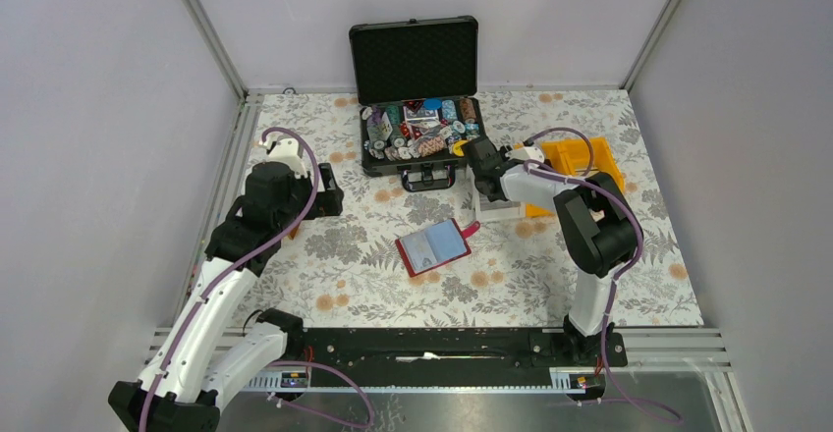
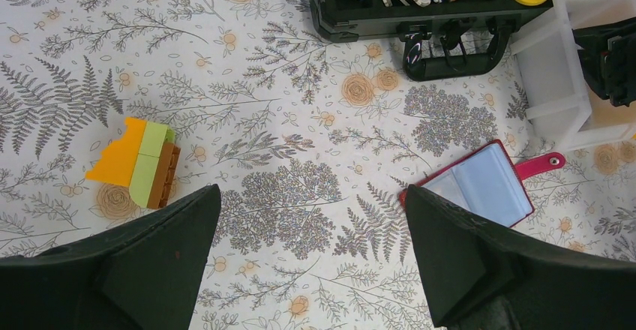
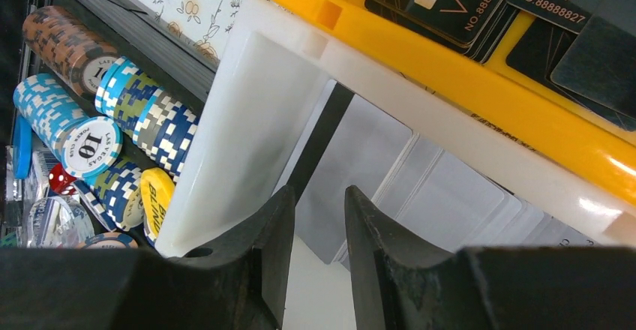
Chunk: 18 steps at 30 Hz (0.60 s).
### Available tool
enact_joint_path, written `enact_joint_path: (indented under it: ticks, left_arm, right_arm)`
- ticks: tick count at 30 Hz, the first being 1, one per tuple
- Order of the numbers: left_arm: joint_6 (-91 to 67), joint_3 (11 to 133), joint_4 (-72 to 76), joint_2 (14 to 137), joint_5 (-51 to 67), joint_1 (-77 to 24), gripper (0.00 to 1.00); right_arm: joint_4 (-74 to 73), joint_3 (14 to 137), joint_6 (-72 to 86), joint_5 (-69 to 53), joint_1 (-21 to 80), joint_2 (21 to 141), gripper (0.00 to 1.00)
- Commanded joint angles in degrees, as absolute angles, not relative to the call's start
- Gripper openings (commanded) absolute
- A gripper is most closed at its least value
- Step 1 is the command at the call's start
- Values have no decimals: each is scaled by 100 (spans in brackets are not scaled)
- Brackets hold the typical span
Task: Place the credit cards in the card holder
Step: Pick up the credit card from the storage box.
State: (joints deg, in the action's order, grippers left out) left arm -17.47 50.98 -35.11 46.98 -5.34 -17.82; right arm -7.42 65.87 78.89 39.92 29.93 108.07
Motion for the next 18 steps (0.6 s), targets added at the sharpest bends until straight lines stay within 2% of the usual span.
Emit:
enact_joint_path:
  ticks: [1,18]
  left_arm:
    - [-1652,5124,-3400,4676,-675,-1802,99]
    - [-1652,5124,-3402,4649,-669,-1802,99]
  right_arm:
    - [-841,6829,7764,4322,2962,10871,38]
    - [-856,6289,8103,4101,2962,10714,40]
